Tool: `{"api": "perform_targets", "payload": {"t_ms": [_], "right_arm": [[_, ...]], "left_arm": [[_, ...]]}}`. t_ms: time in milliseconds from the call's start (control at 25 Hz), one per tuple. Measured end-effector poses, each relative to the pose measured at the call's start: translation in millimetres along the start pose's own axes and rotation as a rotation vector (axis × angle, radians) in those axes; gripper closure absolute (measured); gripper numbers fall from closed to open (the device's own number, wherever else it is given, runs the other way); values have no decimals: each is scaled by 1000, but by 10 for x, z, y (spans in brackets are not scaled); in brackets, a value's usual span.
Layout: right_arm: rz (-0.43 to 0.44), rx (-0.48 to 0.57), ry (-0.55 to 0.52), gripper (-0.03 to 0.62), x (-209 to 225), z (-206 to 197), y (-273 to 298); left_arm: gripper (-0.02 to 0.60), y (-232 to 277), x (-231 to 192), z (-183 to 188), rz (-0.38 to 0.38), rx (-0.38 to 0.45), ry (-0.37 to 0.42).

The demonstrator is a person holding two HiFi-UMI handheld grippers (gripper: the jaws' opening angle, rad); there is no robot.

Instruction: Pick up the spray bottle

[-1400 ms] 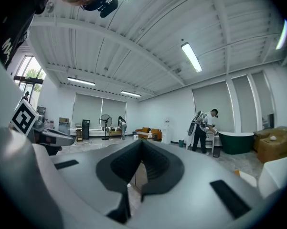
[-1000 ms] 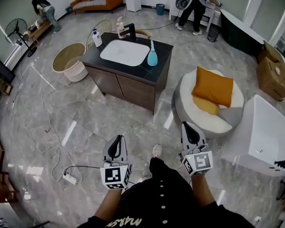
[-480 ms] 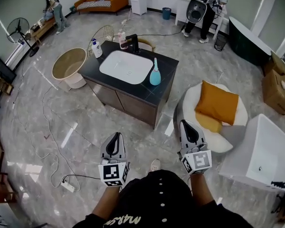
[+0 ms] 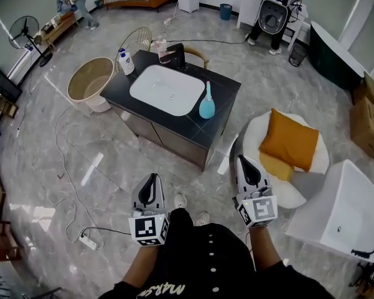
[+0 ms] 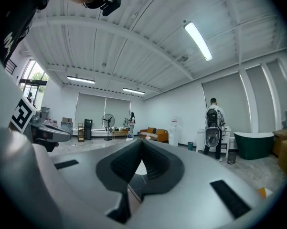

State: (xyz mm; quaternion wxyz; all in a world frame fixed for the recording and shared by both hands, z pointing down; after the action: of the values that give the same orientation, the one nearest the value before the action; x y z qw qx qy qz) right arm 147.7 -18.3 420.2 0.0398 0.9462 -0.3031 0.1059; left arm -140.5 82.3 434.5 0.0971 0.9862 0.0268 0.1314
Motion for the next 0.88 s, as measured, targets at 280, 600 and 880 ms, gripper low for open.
{"api": "perform_targets", "payload": {"t_ms": [280,600,880], "right_arm": [[-14,-8,1,599,167,-18,516],[-71,-4,-21,599,461,38,1353],[-124,-6,-24,600,581,95,2186]], "left_arm": [[554,593,-161,-29,-26,-8,-9],[554,1577,-528,16,-64,6,-8],[554,2384,-851,174,-150,39,-10]]}}
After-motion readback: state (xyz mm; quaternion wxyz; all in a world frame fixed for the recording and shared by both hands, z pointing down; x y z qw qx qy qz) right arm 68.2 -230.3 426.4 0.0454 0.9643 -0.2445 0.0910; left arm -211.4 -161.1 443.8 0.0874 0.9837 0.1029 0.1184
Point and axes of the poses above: the fingertips, and each gripper's own axes: y forward along the fingers, x to its right, z out of its top, the point moved 9 cm from there along -y, backward along the fingers, and after that the axes turned 15 degrees about y, right-handed, at the moved point
